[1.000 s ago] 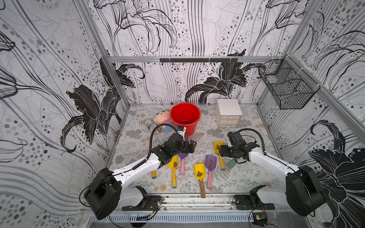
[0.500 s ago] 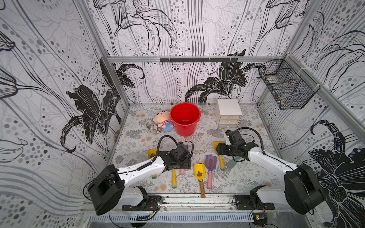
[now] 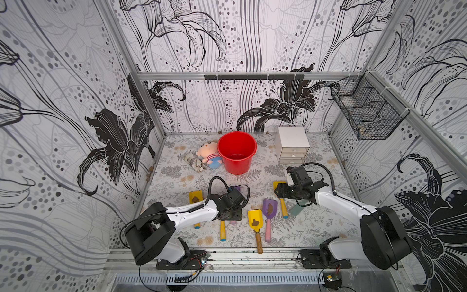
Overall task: Brush the soil off the hand trowel and place it into the bucket
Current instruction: Pick up the hand trowel from the center of the board, then adjust the hand trowel.
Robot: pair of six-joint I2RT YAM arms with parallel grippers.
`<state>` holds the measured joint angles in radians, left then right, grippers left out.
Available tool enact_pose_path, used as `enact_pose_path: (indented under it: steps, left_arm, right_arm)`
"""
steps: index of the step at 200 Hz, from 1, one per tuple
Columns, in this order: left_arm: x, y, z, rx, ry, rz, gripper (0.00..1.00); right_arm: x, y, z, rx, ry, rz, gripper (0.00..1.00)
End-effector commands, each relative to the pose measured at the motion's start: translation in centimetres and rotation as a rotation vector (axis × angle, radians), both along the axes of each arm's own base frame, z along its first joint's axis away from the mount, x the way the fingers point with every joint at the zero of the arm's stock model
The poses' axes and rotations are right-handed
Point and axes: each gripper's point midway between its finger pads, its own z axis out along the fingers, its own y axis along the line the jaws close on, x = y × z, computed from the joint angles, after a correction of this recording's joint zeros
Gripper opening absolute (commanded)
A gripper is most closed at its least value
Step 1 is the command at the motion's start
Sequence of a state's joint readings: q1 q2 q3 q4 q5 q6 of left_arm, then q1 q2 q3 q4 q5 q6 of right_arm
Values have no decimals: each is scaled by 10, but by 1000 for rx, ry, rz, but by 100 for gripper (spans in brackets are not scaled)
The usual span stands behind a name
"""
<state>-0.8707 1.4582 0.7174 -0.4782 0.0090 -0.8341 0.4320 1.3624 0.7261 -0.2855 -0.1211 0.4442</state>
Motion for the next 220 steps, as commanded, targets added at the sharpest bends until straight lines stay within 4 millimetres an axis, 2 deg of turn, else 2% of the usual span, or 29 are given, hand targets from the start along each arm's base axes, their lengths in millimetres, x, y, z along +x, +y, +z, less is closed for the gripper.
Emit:
enact_pose_path:
  steps: [1,47,88,113,127,143,164,191,220]
  left_arm:
    - [5,-8,-8,-39,-28,1,50]
    - [11,-3,-11,-20,-75,14,35]
    - [19,-6,10,15,-137,-102,17]
    - [21,-10,41,38,-183,-237,9]
    - [21,-14,63,27,-212,-311,0]
    - [23,-17,87,19,-246,-383,0]
    - [24,-26,113,-21,-290,-486,0]
    - [20,-37,134,-58,-318,-611,0]
    - [20,-47,143,-65,-334,-702,0]
  right_arm:
    - [4,8,4,17,-10,28,77]
    - [2,7,1,17,-3,25,77]
    - [-1,21,7,77,12,80,78]
    - [-3,37,32,175,8,174,78]
    - [-4,50,57,341,-4,222,79]
    - [-4,63,89,527,-24,272,80]
    - [-9,77,119,641,-56,345,82]
    - [-10,81,133,660,-80,388,82]
    - [-8,92,136,717,-55,421,76]
